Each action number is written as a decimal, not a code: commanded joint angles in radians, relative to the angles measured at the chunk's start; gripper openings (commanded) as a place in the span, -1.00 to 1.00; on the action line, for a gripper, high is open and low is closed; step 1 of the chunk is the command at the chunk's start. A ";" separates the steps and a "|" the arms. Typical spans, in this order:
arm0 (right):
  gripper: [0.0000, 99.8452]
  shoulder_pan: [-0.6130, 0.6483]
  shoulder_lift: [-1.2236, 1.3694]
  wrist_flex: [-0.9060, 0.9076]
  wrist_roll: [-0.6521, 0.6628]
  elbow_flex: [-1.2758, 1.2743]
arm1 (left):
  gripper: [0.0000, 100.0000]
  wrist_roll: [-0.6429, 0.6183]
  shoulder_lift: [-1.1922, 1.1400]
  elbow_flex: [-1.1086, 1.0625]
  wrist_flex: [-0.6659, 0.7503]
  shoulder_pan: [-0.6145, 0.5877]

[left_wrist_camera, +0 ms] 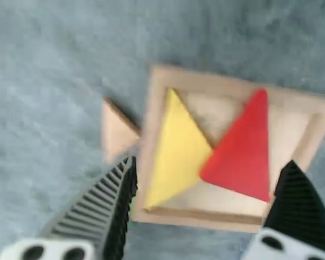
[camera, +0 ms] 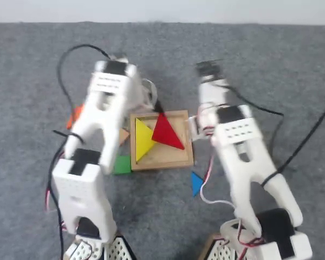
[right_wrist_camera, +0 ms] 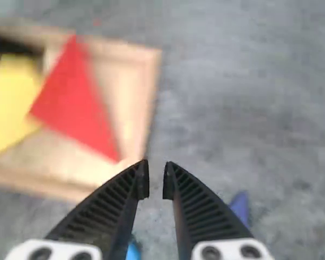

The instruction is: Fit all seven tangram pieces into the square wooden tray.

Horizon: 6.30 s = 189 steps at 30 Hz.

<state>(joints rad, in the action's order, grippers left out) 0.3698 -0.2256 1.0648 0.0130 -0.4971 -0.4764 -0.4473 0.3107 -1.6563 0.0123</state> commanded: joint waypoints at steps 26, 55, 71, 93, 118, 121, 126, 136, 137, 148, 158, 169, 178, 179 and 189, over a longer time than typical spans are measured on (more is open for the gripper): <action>-0.49 0.309 0.222 -0.093 0.377 0.087 | -0.60 0.431 0.529 -0.556 0.336 -0.422; -0.67 0.262 0.490 0.082 0.956 0.368 | -0.60 0.641 0.885 -1.305 0.930 -0.420; -0.16 0.193 0.470 0.071 0.684 0.454 | -0.60 0.641 0.884 -1.311 0.931 -0.420; -0.11 0.177 0.461 0.166 0.755 0.523 | -0.60 0.643 0.884 -1.313 0.931 -0.422; -0.95 0.254 0.340 -0.240 0.446 0.051 | -0.60 0.643 0.885 -1.333 0.968 -0.422; -0.95 0.219 0.386 -0.237 0.443 0.091 | -0.60 0.643 0.885 -1.333 0.968 -0.422; -0.95 0.183 0.400 -0.237 0.448 0.112 | -0.60 0.643 0.885 -1.333 0.968 -0.422; -0.95 0.147 0.410 -0.248 0.563 0.180 | -0.60 0.643 0.885 -1.334 0.968 -0.422; -0.95 0.147 0.410 -0.249 0.577 0.180 | -0.60 0.643 0.885 -1.334 0.968 -0.422; -0.95 0.147 0.410 -0.291 0.638 0.203 | -0.60 0.643 0.884 -1.334 0.968 -0.422; -0.95 0.111 0.395 -0.257 0.632 0.241 | -0.60 0.643 0.884 -1.334 0.968 -0.422; -0.15 0.162 0.392 -0.048 0.756 0.342 | -0.60 0.643 0.884 -1.334 0.968 -0.422; -0.13 0.205 0.713 0.108 0.858 0.677 | -0.60 0.643 0.884 -1.334 0.968 -0.422; -0.15 0.200 0.754 0.142 0.873 0.735 | -0.60 0.643 0.884 -1.334 0.968 -0.422; -0.63 0.177 1.035 0.363 1.014 1.125 | -0.60 0.643 0.884 -1.334 0.968 -0.420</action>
<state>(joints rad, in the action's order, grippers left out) 0.5616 0.7718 1.3840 0.9689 0.4941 0.1557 0.3982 -1.0288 -0.7066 -0.4035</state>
